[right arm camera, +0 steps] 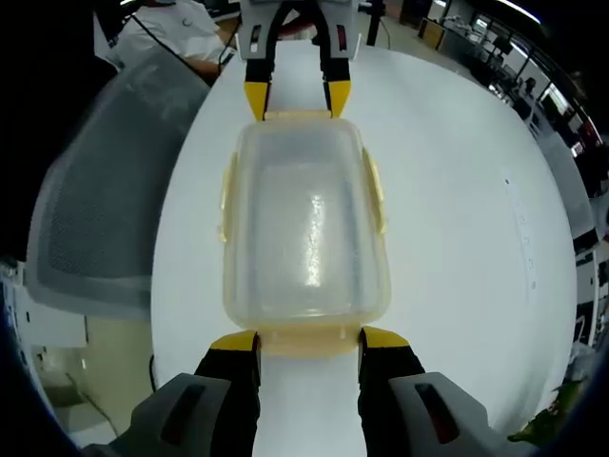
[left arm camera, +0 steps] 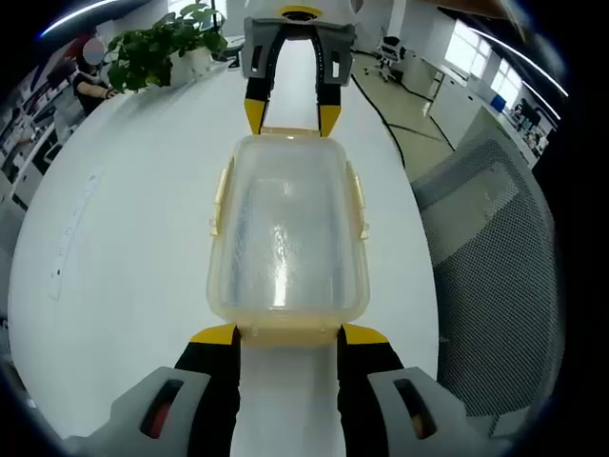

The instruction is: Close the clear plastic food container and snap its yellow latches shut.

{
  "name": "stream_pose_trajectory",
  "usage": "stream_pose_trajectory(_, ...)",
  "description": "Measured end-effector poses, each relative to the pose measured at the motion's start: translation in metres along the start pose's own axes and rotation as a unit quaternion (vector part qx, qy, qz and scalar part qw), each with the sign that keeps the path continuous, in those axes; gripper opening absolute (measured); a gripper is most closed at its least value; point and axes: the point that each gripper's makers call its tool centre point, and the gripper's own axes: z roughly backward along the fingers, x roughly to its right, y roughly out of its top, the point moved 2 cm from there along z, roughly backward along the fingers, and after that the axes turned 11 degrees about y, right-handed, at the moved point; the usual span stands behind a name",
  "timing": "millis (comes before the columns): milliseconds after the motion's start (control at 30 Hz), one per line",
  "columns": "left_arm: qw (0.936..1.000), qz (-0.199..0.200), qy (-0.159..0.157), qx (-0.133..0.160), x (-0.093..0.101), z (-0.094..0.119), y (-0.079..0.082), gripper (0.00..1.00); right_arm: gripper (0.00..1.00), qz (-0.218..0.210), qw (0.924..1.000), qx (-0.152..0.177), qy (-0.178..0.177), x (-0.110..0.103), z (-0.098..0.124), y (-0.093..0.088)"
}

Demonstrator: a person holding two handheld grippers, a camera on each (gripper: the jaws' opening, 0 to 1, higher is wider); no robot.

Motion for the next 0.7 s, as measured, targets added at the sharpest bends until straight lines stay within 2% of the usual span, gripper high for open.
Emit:
stream_pose_trajectory(167, 1.0, -0.009, 0.004, -0.002, 0.0005, -0.0018, -0.001, 0.39, 0.4, 0.001, 1.0, 0.005, 0.009, -0.0008, -0.002, -0.0005)
stream_pose_trajectory(267, 0.9999, -0.01, 0.007, 0.005, -0.0024, 0.0002, -0.0004, 0.39, 0.41, 0.018, 0.9998, 0.007, -0.001, 0.0014, -0.0013, -0.0031)
stream_pose_trajectory(333, 0.9998, -0.012, 0.007, 0.01, -0.0044, 0.0012, 0.0003, 0.4, 0.41, 0.004, 0.9998, 0.018, 0.011, -0.001, 0.0, -0.0027)
stream_pose_trajectory(700, 0.9998, -0.006, 0.007, 0.016, -0.0045, 0.0037, 0.002, 0.4, 0.4, -0.001, 0.9997, 0.024, 0.007, -0.0027, 0.0041, -0.0053)
